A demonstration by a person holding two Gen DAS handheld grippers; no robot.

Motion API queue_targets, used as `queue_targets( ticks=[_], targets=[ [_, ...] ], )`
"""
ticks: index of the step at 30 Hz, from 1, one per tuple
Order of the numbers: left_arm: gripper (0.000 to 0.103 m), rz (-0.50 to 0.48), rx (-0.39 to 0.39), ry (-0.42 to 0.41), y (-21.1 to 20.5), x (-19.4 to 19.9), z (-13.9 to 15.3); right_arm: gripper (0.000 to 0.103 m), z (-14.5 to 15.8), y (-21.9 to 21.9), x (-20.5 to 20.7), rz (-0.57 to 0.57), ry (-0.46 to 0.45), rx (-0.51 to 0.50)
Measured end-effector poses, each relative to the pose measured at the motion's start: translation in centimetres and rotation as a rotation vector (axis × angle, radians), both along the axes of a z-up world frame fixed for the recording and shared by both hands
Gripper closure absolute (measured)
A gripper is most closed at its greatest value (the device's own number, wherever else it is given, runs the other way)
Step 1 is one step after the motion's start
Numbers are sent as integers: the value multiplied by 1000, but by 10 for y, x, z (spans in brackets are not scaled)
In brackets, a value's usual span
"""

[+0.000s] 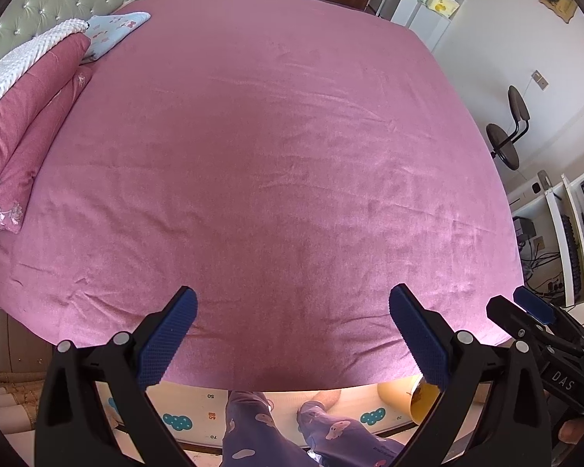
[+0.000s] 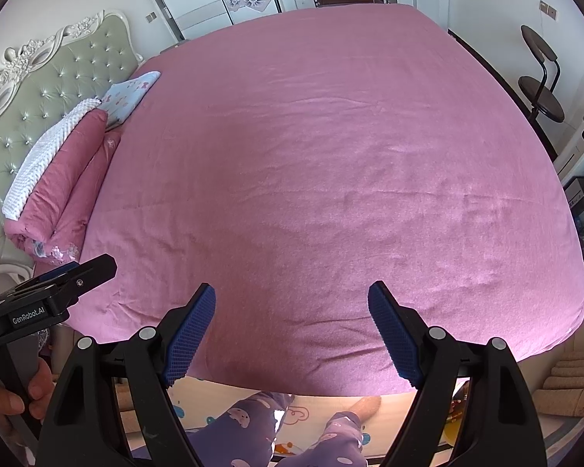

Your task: Collect trash

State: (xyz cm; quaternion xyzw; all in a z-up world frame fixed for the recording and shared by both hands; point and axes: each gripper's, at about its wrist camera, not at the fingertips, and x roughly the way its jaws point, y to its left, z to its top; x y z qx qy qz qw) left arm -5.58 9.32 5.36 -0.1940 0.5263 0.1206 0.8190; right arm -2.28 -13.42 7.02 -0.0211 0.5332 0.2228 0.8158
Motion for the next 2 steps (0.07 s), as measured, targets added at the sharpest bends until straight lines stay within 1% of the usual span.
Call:
queue_targets(
  ticks=[2],
  targets=[
    [4,1,-14,5,1,0,-1,25,0,-1,1,-6,3,3]
  ],
)
